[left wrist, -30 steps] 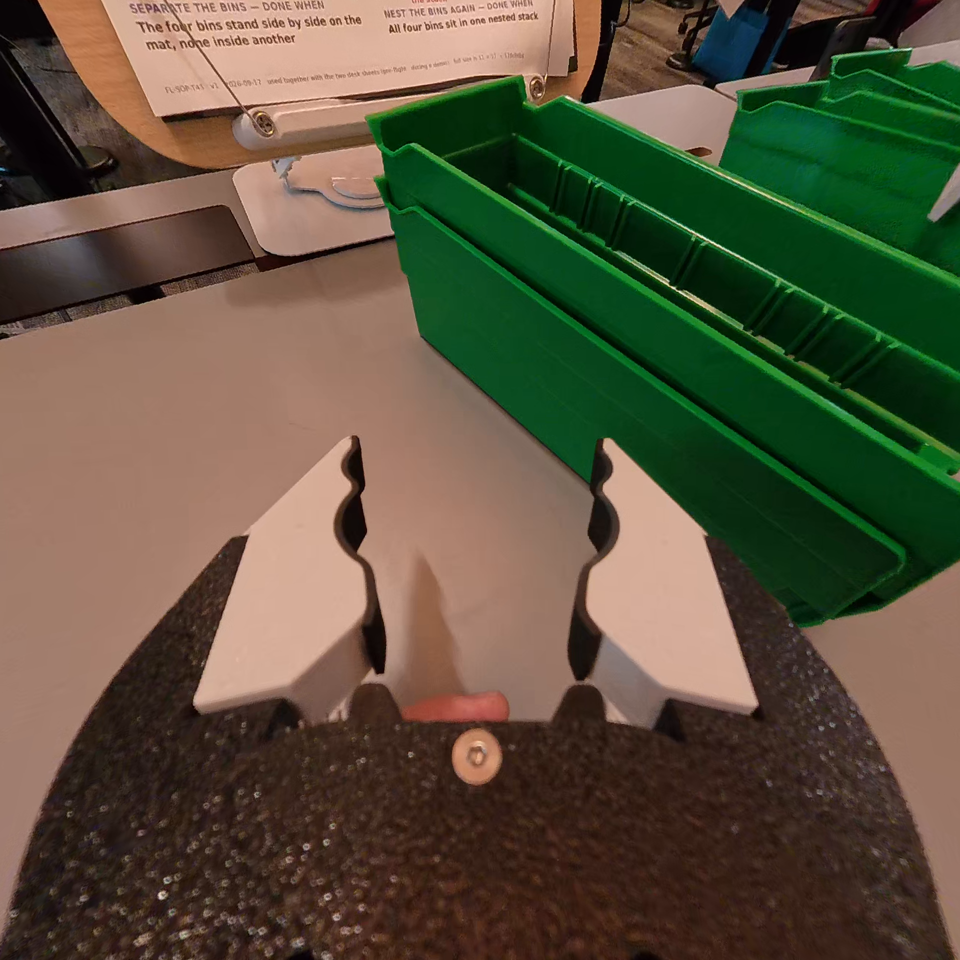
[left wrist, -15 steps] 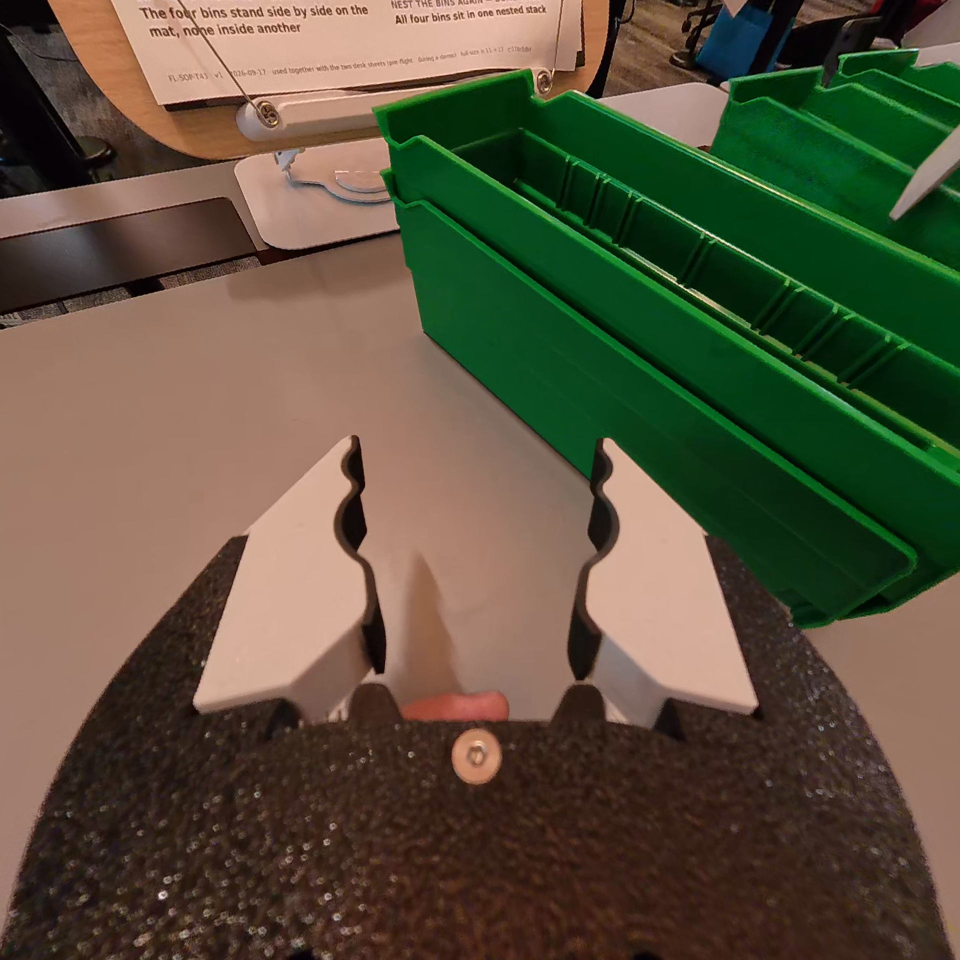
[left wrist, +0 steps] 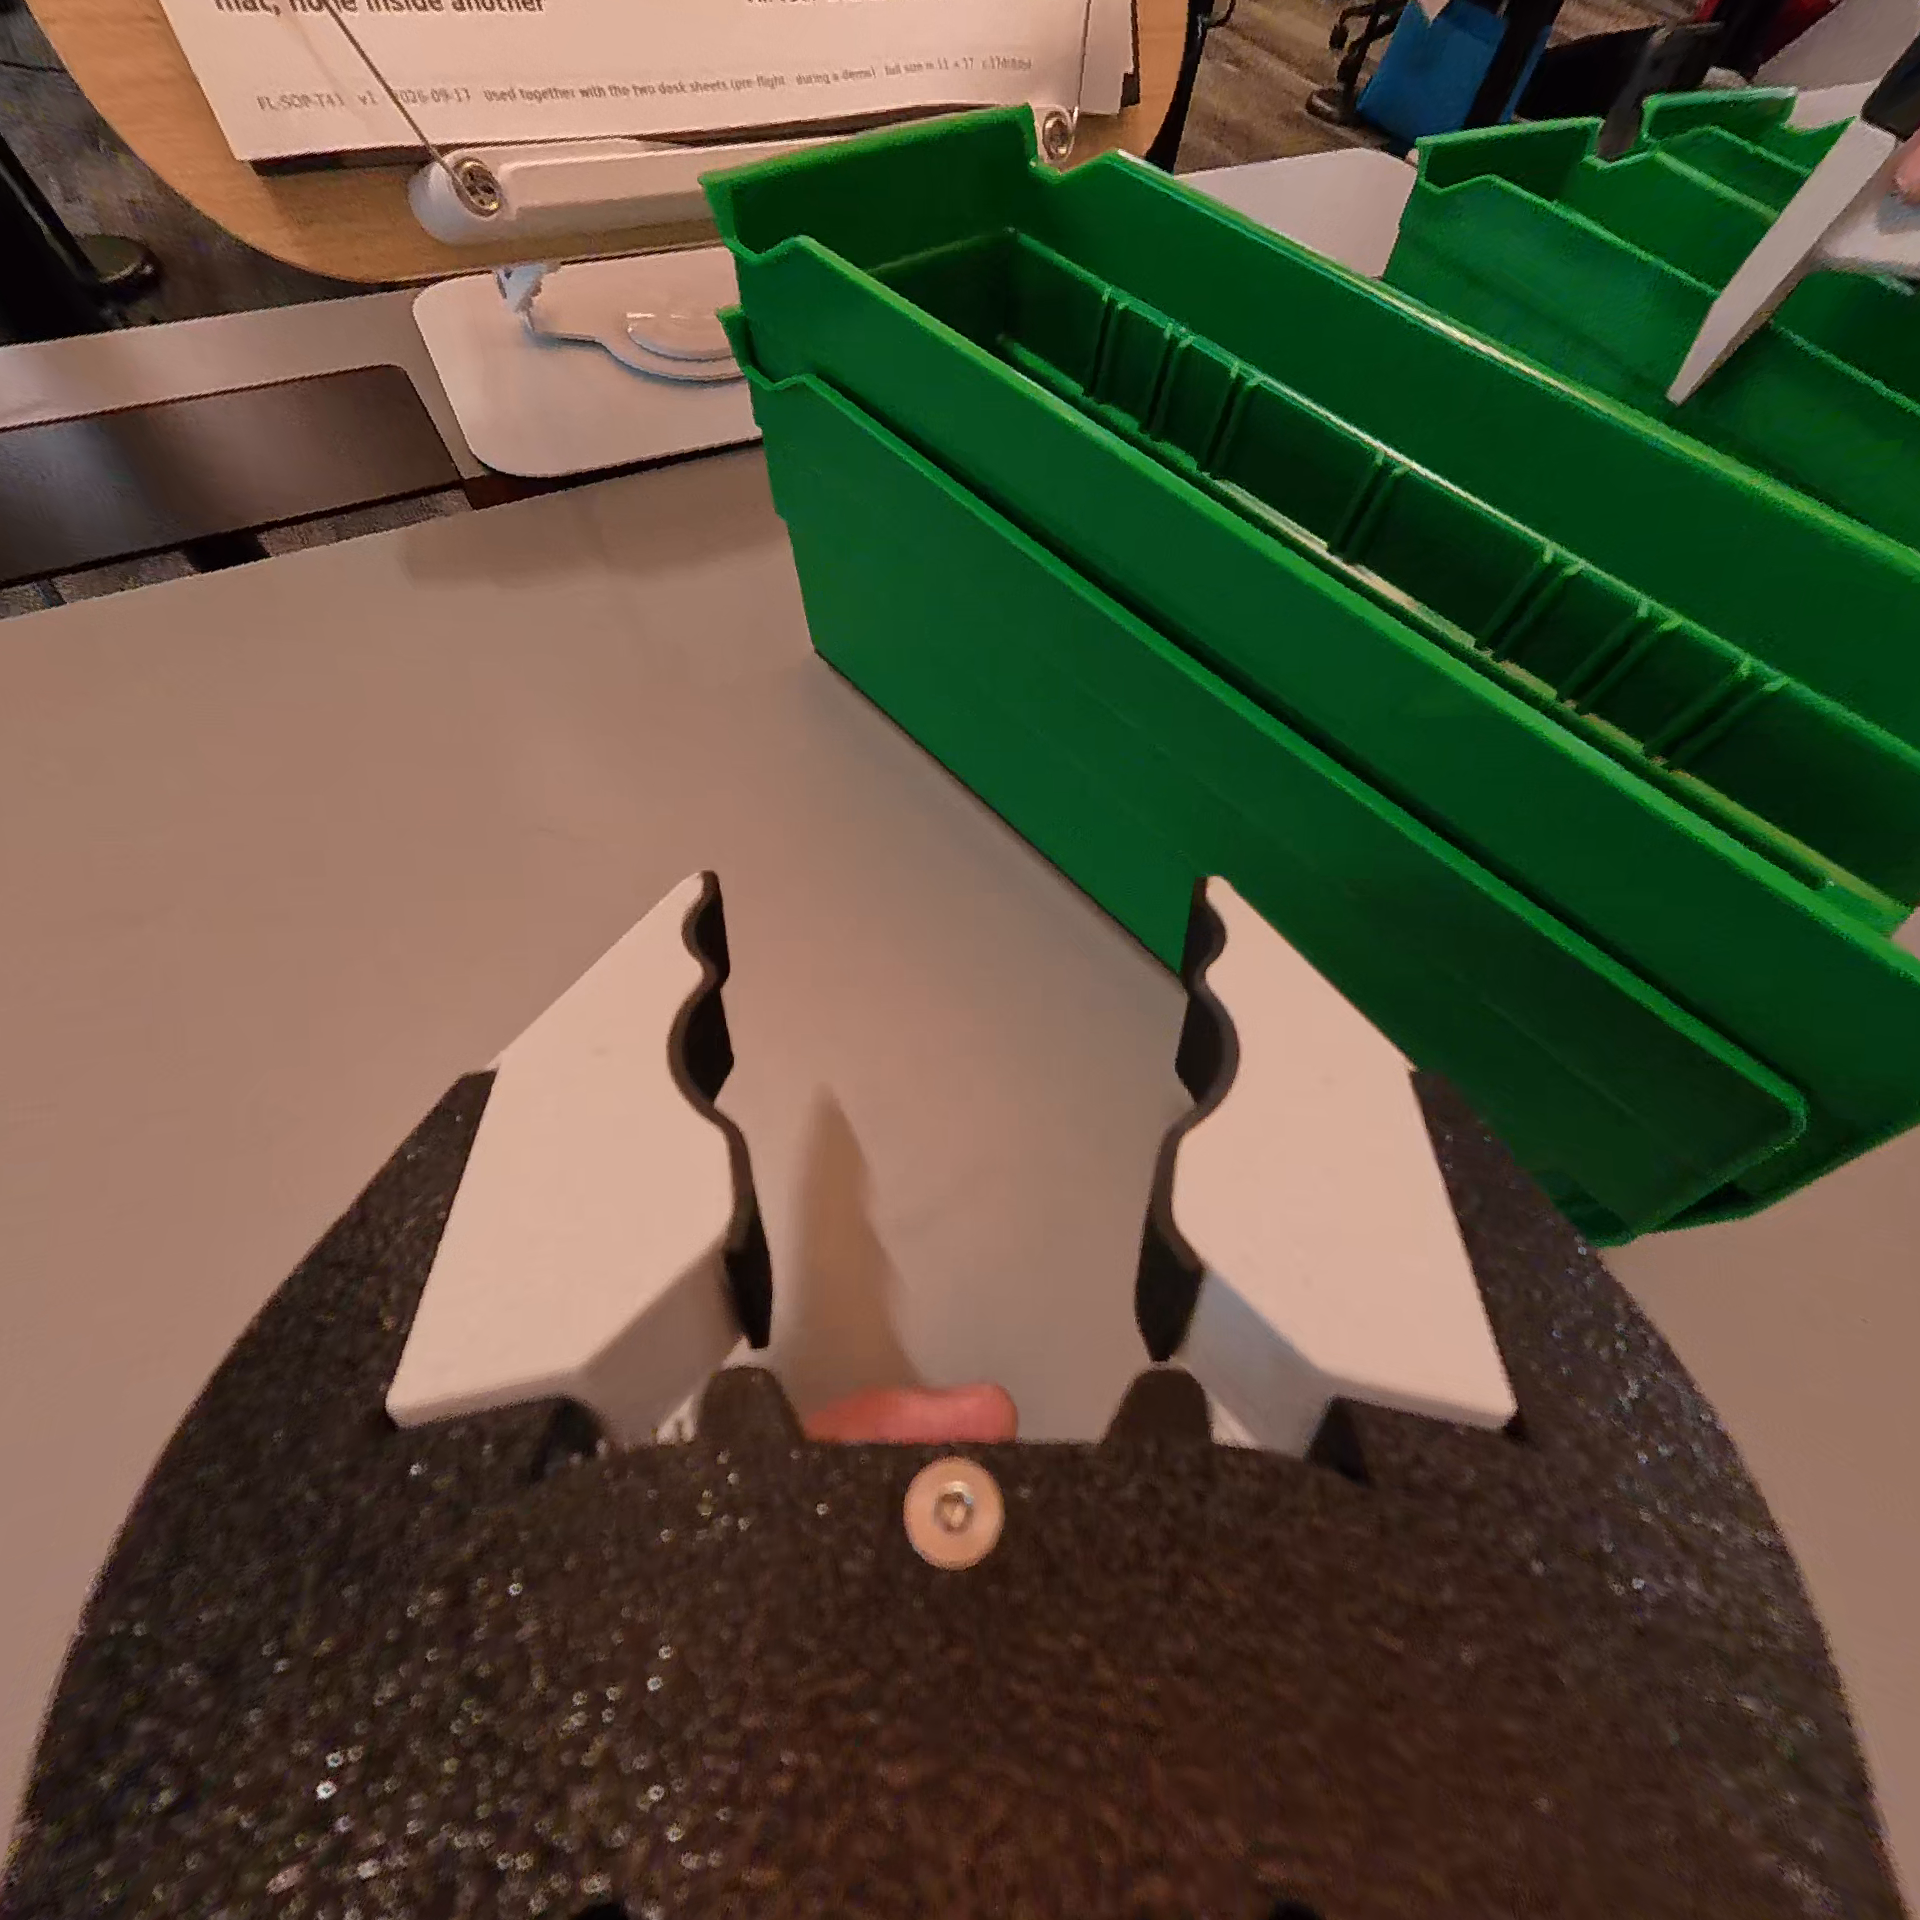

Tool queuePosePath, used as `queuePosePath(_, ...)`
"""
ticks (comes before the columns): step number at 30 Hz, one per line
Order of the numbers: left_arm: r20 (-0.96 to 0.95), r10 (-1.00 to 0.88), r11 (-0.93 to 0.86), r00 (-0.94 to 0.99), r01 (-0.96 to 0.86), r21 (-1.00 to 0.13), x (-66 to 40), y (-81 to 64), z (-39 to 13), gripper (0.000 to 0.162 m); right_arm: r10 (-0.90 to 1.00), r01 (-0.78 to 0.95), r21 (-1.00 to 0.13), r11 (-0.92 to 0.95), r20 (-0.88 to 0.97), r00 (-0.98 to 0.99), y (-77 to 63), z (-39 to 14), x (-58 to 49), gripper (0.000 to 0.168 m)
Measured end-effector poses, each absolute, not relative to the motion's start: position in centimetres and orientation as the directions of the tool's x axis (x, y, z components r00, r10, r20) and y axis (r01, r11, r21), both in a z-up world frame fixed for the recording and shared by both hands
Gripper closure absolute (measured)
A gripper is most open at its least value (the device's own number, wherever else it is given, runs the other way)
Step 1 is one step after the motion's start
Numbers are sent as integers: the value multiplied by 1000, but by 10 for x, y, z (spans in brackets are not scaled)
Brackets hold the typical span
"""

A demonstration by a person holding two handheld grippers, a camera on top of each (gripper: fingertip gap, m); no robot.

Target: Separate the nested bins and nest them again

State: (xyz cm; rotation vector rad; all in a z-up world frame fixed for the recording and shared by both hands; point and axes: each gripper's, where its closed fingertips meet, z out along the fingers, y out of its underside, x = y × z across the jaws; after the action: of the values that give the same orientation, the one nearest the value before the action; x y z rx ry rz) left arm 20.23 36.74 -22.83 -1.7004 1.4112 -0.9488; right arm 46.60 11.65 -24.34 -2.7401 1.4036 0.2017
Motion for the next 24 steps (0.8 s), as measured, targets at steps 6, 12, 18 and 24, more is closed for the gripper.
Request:
queuePosePath(6,119,-985,-162,123,-458,-874,201,368,-228,75,-827,-845,1,-535,-206,524,125,-231,463,75)
queuePosePath(12,141,-980,-190,144,-434,-881,198,377,-223,75,-800,-829,-66,-555,-232,554,137,-185,454,73)
queuePosePath(18,147,-977,-200,156,-414,-888,197,381,-219,76,-716,-746,-162,-646,-208,666,177,-111,420,72)
queuePosePath(24,124,-980,-178,156,-407,-896,196,379,-214,76,-609,-658,-192,-728,-259,750,242,-80,358,72)
